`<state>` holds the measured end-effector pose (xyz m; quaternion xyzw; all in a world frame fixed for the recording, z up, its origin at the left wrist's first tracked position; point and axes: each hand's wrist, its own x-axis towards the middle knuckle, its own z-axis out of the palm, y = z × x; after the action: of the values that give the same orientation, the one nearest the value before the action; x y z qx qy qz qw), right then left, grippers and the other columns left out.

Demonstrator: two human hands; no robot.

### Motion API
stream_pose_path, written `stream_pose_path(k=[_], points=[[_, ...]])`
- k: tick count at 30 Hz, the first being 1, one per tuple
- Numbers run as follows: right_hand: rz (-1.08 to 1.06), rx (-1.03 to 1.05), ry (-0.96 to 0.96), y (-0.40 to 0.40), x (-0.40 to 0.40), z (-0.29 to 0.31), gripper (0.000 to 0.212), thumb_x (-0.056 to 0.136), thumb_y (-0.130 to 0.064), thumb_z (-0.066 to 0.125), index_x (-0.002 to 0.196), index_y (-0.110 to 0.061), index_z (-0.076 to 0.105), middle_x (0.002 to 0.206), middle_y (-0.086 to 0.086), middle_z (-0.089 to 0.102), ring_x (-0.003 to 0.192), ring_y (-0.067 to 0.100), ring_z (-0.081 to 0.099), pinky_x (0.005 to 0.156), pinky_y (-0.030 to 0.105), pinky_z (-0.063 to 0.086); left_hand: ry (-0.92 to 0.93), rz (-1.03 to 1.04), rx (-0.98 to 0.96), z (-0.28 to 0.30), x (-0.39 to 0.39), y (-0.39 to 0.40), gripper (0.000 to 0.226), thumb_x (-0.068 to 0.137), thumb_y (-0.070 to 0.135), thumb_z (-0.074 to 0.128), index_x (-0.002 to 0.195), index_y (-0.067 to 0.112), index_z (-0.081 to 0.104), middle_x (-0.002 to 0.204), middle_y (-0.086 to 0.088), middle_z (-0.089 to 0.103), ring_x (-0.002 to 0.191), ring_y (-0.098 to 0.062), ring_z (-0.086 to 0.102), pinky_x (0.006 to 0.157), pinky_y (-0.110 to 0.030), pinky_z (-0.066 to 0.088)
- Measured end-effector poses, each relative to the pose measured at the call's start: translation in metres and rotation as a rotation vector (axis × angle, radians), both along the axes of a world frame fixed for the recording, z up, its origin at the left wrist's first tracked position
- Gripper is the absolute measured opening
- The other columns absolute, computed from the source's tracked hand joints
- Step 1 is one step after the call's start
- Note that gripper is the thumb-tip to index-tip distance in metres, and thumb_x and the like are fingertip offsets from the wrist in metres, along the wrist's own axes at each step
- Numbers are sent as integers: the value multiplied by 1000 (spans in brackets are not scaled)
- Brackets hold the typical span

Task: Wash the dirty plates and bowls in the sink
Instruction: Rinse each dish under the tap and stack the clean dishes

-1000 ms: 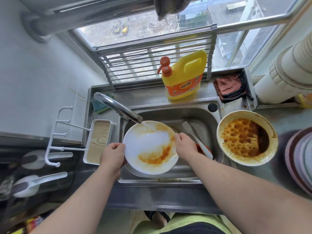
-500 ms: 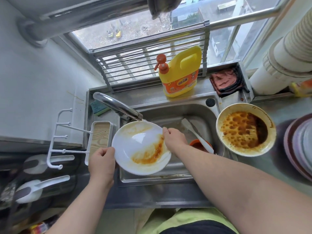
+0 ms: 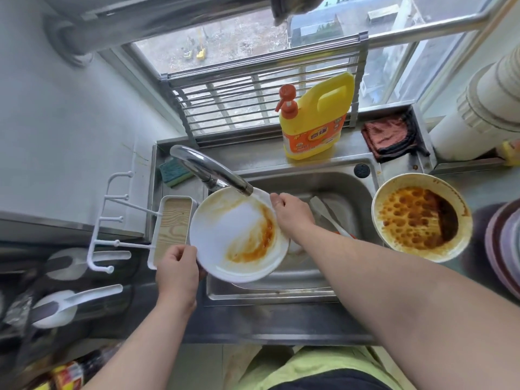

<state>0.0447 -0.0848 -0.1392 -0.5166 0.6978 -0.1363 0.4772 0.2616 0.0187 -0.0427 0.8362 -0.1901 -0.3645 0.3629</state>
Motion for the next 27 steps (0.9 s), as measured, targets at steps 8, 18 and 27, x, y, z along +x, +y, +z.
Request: stream_pose_path(k=[8,18,27], points=[[101,-49,132,-9,-12,4,59,106,-69,19,91,-27,59,96,1,65,94,29,58,76,42,44,23,-35,51,-16,-4,-2,14,101,9,53,90,10,62,88,-14,66,72,-26,58,58,-33,56],[48,-93,192,-9,-41,10,63,104,-70,18,91,-27,61,96,2,65,91,28,50,75,40,39,110,-34,83,-40,-15,-13,12,101,11,56,92,14,64,85,-12,67,74,-25,62,62,-34,56],[-11,-72,227,-2,-72,11,59,104,-72,18,88,-33,58,93,-1,61,93,29,55,77,40,42,192,-113,76,-55,-37,-18,14,101,9,54,90,10,62,84,-16,66,78,-28,60,75,-43,59]])
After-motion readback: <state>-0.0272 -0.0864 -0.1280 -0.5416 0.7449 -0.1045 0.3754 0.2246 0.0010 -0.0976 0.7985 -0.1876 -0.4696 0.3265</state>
